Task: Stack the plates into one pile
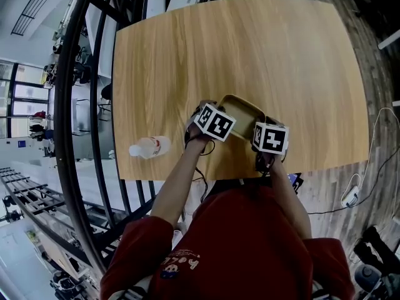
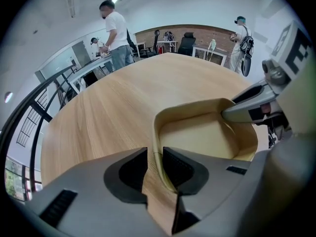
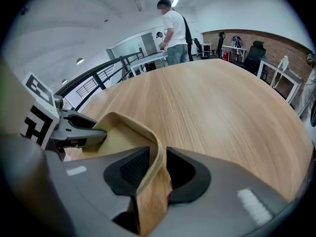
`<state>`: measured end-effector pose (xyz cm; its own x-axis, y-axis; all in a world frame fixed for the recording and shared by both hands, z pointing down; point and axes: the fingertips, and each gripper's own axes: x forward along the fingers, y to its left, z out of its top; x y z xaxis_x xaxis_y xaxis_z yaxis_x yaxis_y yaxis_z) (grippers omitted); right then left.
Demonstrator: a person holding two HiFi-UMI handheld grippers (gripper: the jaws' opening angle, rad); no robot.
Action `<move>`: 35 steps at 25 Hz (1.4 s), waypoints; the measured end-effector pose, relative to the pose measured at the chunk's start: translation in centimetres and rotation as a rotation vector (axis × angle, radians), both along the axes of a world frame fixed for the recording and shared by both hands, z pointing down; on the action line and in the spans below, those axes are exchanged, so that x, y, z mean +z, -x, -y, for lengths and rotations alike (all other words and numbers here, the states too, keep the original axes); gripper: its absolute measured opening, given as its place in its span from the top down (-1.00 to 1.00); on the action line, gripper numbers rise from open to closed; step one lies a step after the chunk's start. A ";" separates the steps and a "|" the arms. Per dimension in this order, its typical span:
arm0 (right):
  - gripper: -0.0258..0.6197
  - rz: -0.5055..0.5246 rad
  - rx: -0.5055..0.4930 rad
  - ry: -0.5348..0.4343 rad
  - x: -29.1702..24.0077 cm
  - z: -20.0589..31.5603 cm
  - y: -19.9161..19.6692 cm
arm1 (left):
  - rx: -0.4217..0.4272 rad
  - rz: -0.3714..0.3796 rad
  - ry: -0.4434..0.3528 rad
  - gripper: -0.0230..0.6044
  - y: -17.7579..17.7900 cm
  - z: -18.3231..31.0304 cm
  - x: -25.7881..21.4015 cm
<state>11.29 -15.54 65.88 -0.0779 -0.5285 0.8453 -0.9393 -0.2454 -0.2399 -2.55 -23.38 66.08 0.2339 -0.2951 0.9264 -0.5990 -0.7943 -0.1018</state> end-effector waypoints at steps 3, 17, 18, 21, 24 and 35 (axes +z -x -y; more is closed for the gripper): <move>0.56 0.003 -0.002 0.007 0.5 0.0 0.1 | -0.007 -0.013 -0.012 0.58 0.0 0.1 0.0; 0.53 -0.058 -0.032 -0.046 0.7 1.5 -0.6 | -0.111 -0.119 -0.075 0.54 1.1 -0.1 -0.6; 0.53 -0.063 -0.028 -0.062 0.1 1.7 -0.8 | -0.130 -0.146 -0.093 0.53 1.2 0.1 -1.1; 0.53 -0.077 -0.017 -0.105 -1.9 2.0 -1.2 | -0.203 -0.226 -0.136 0.51 1.8 0.5 -2.6; 0.53 -0.087 -0.013 -0.149 -3.6 2.1 -1.2 | -0.246 -0.276 -0.180 0.50 2.4 0.5 -4.0; 0.53 -0.106 0.000 -0.331 -10.8 0.8 -2.1 | -0.355 -0.464 -0.331 0.50 5.2 0.1 -10.3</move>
<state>13.40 -16.37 55.04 0.0011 -0.7757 0.6311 -0.9632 -0.1706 -0.2079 -7.74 -23.52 55.79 0.4226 -0.6788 0.6005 -0.8584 -0.5124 0.0250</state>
